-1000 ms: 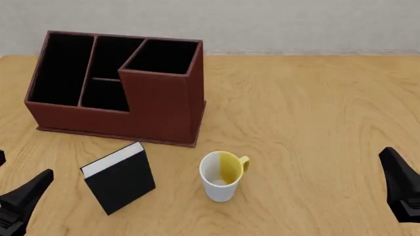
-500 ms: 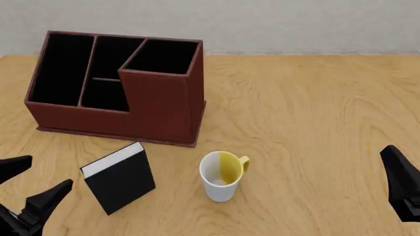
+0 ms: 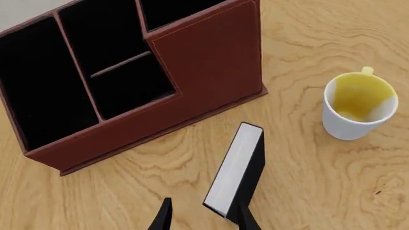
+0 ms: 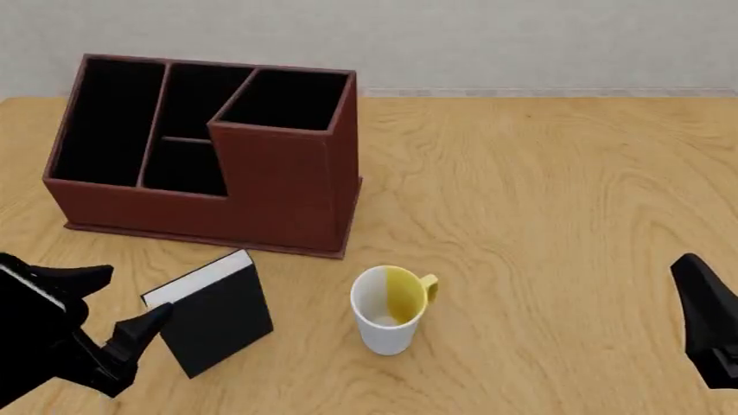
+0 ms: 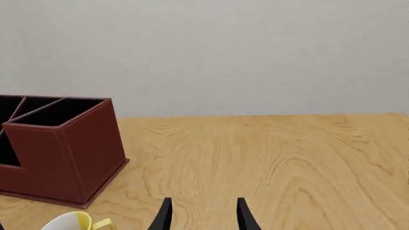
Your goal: Pick up the book and place it in the right compartment of the caddy.
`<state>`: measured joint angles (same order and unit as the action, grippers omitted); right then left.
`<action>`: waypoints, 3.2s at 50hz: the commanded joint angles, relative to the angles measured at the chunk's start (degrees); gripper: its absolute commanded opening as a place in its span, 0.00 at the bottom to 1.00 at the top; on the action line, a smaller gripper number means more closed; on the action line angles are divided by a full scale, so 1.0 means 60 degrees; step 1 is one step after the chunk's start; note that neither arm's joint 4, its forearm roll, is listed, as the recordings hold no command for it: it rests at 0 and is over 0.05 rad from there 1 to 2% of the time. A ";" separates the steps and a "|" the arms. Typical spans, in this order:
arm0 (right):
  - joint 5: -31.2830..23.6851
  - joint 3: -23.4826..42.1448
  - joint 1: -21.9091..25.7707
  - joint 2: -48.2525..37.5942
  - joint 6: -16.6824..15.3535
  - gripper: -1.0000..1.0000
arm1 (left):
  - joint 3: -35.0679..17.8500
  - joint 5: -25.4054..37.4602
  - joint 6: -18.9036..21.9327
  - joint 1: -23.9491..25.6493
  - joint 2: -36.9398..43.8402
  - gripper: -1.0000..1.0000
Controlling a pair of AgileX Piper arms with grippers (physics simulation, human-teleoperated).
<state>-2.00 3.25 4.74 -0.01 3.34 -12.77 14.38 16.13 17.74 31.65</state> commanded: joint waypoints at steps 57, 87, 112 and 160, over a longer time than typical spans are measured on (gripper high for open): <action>-0.0091 0.0072 -0.0061 0.0000 -0.0054 1.00 | 0.0553 -0.2726 -0.0260 0.0243 0.2468 0.00; -0.0086 0.0099 0.0068 0.0000 -0.0032 1.00 | -0.2125 0.3077 -0.0485 0.0728 -0.2260 0.00; -0.0258 -0.0022 0.1091 0.0000 -0.0175 1.00 | -0.4993 0.5553 -0.1781 0.1366 -0.3136 0.00; -0.0364 -0.0019 0.2743 0.0001 -0.0286 1.00 | -0.9216 0.5323 -0.1176 0.1449 0.1021 0.00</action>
<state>-4.25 3.02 20.40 -0.01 1.47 -62.38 48.04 6.08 27.20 30.97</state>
